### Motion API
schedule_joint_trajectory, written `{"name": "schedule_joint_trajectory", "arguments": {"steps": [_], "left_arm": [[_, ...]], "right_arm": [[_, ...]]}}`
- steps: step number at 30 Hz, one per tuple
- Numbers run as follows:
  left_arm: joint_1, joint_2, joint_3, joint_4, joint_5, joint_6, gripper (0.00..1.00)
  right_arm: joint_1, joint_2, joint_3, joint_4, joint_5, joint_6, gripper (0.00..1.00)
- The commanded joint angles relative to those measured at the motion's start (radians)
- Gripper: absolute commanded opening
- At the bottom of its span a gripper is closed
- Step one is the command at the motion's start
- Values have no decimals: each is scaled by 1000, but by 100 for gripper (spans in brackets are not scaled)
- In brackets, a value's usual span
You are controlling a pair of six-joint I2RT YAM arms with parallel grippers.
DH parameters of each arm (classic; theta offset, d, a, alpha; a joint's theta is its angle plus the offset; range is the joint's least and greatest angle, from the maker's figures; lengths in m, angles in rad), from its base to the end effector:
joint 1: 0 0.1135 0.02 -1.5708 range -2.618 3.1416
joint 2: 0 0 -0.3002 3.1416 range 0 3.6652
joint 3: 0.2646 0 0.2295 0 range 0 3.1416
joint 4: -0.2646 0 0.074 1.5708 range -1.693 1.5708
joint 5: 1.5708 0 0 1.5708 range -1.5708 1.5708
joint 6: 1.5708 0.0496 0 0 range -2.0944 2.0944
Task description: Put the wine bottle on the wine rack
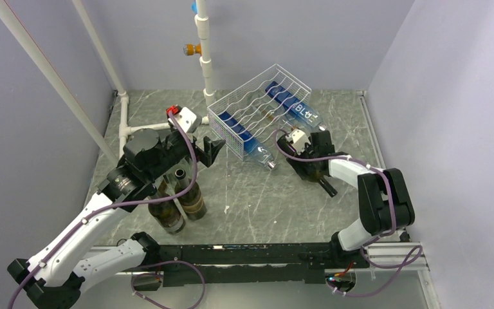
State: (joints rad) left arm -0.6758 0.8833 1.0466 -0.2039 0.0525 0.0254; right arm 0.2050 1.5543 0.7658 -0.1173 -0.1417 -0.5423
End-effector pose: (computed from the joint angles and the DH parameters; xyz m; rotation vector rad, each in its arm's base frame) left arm 0.1246 -0.1032 0.4357 0.6014 1.5243 -0.5433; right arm 0.2822 0.0658 0.2020 -0.9554 2.2714 0.0296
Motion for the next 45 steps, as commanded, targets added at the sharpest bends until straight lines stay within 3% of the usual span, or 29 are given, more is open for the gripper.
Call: {"name": "schedule_joint_trajectory", "arguments": {"steps": [1, 10, 45], "left_arm": [[-1, -15, 24, 31, -13, 8, 99], [5, -28, 13, 38, -45, 15, 99], [17, 7, 15, 36, -39, 13, 99]], "right_arm": [[5, -94, -44, 147, -57, 40, 0], [5, -141, -63, 215, -59, 42, 0], [57, 78, 207, 120, -69, -11, 0]]}}
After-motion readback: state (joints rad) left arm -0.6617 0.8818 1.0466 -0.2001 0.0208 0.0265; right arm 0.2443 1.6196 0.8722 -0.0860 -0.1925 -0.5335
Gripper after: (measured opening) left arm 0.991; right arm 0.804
